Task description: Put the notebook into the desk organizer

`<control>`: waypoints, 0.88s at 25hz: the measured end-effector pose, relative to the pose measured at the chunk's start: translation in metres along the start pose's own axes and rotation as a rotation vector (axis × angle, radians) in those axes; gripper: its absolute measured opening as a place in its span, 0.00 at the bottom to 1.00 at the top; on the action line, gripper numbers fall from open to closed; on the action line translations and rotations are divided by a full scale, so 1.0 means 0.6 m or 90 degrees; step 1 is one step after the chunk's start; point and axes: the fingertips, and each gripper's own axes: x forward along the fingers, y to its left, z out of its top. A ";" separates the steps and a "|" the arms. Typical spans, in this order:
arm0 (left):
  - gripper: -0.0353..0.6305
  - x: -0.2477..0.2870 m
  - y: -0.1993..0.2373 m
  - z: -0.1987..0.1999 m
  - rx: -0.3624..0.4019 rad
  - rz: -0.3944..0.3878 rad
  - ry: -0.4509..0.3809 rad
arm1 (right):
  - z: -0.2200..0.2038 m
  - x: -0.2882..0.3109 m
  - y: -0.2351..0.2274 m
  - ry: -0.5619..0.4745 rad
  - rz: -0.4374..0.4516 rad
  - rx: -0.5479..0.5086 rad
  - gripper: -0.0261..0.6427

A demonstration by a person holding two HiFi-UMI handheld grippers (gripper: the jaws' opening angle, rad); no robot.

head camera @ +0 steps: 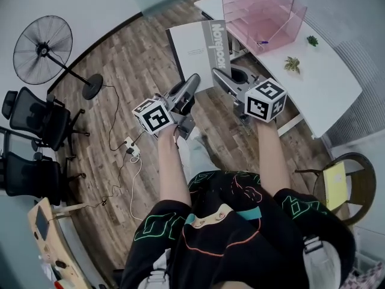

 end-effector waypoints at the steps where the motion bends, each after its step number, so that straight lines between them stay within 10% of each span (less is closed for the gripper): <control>1: 0.06 0.010 0.016 0.006 0.001 -0.005 0.001 | 0.000 0.012 -0.015 -0.002 -0.003 -0.002 0.10; 22: 0.06 0.167 0.549 0.166 -0.109 0.012 0.045 | -0.083 0.442 -0.390 0.058 -0.073 0.083 0.11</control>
